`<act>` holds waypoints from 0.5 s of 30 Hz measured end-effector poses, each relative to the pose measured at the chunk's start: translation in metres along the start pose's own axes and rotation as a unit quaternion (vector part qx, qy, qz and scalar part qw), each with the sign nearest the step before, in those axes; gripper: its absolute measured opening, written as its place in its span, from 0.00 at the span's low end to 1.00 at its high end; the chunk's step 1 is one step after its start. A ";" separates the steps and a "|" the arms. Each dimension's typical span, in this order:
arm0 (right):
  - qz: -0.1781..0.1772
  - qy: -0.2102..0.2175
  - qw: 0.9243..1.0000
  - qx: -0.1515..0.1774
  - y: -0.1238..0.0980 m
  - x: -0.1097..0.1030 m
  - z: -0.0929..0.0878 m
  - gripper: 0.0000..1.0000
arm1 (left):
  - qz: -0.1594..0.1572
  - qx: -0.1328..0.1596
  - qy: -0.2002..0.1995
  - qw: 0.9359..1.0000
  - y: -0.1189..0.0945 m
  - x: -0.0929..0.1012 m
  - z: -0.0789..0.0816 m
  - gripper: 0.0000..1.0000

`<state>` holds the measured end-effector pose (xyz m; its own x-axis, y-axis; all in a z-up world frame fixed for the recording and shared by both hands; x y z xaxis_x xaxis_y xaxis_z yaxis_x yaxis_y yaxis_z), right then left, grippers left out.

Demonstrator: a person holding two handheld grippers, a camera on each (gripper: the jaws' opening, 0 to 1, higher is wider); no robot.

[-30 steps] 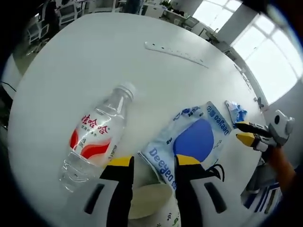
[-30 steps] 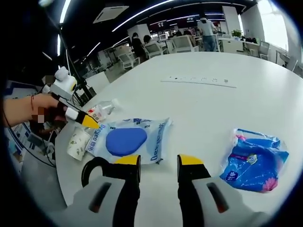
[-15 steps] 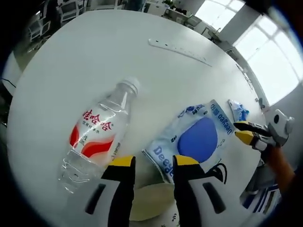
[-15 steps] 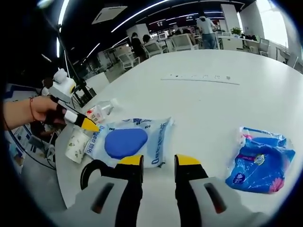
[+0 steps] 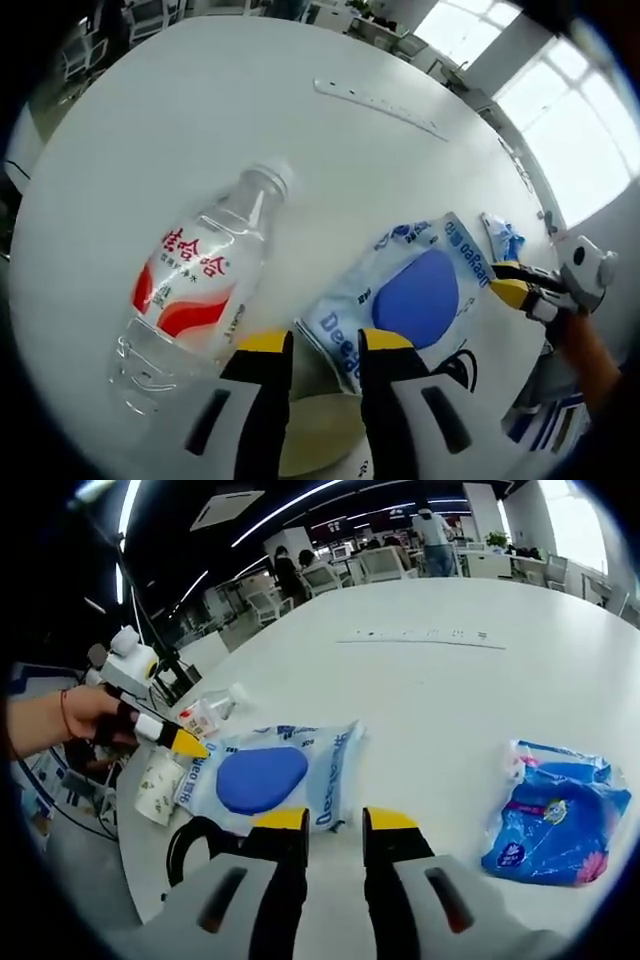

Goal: Arrange the tabletop items into an orderly group along one side of the table until the central work area is clear of visible clutter.

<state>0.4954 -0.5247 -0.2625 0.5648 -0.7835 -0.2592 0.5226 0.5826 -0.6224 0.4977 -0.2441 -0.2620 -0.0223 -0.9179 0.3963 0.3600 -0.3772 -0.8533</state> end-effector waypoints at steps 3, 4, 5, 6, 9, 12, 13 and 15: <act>0.002 0.003 1.000 0.000 0.000 0.000 0.000 0.14 | -0.002 0.001 -0.002 1.000 0.000 -0.001 0.001 0.19; 0.002 0.002 1.000 -0.001 0.000 0.000 0.000 0.13 | -0.003 0.000 0.000 1.000 0.001 -0.001 0.001 0.18; 0.001 0.002 1.000 0.000 0.001 0.000 0.000 0.13 | -0.004 0.000 -0.001 1.000 0.001 -0.001 0.002 0.17; 0.001 0.003 1.000 -0.001 0.001 0.000 0.000 0.13 | -0.004 0.000 -0.002 1.000 0.001 -0.001 0.002 0.16; 0.000 0.000 1.000 -0.006 0.001 0.000 -0.001 0.08 | -0.004 0.000 0.000 1.000 0.002 -0.002 0.002 0.13; -0.002 0.002 1.000 -0.005 0.001 0.002 -0.002 0.07 | -0.004 0.000 -0.001 1.000 0.003 -0.002 0.002 0.12; -0.003 0.001 1.000 -0.005 0.002 0.002 -0.002 0.06 | -0.005 -0.001 -0.002 1.000 0.004 -0.002 0.003 0.12; -0.003 0.001 1.000 -0.009 0.002 0.002 -0.003 0.05 | -0.005 -0.001 -0.002 1.000 0.004 -0.002 0.003 0.11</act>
<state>0.4956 -0.5257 -0.2670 0.5613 -0.7868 -0.2567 0.5137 0.5744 -0.6373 0.5019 -0.2435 -0.2653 -0.0233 -0.9134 0.4065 0.3585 -0.3872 -0.8495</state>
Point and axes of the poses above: the point that each gripper's makers call its tool centre point, and the gripper's own axes: y roughly forward along the fingers, x roughly to its right, z roughly out of its top, the point moved 8 cm from there along -y, roughly backward along the fingers, and after that the axes turned 5 degrees about -y, right-handed, at the moved point
